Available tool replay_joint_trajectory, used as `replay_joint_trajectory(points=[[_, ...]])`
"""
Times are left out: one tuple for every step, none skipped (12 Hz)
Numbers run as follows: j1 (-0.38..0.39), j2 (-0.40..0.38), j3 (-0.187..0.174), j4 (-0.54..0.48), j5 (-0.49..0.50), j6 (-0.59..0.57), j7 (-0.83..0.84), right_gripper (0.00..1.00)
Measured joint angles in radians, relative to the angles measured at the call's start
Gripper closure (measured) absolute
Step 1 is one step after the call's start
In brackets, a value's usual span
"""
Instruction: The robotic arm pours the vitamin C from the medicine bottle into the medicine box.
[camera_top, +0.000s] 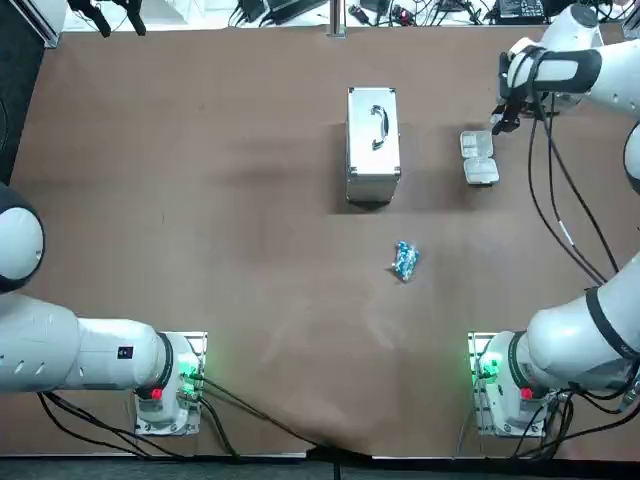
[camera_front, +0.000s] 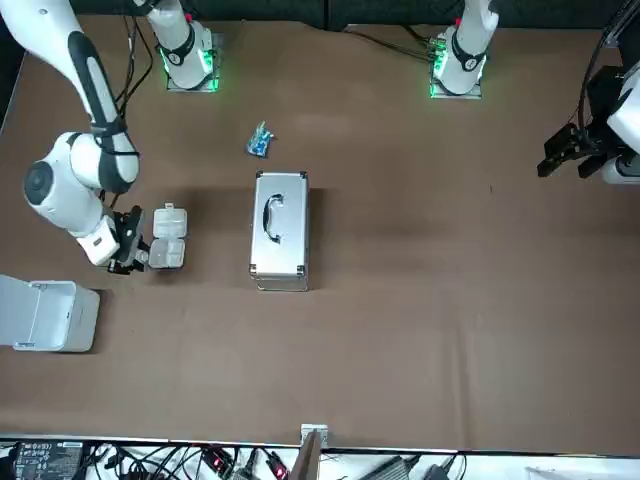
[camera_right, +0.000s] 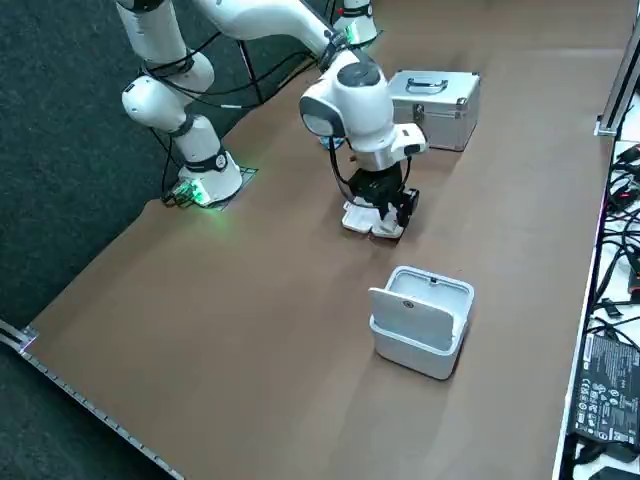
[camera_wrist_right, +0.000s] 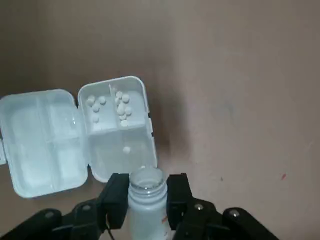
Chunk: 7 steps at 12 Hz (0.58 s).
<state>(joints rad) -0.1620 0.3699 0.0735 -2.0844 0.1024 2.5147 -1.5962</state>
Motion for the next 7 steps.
replay_joint_trajectory(points=[[0.002,0.0,0.013,0.0,-0.077,0.001,0.052,0.57],[0.006,0.0,0.026,0.0,-0.224,0.001,0.14,0.57],[0.007,0.0,0.029,0.0,-0.29,0.001,0.172,0.57],[0.008,0.0,0.03,-0.001,-0.344,0.001,0.199,0.57],[0.013,0.0,0.031,-0.003,-0.392,0.001,0.229,0.57],[0.021,0.0,0.031,-0.005,-0.444,0.001,0.264,0.57],[0.03,0.001,0.033,-0.009,-0.495,0.001,0.298,0.57]])
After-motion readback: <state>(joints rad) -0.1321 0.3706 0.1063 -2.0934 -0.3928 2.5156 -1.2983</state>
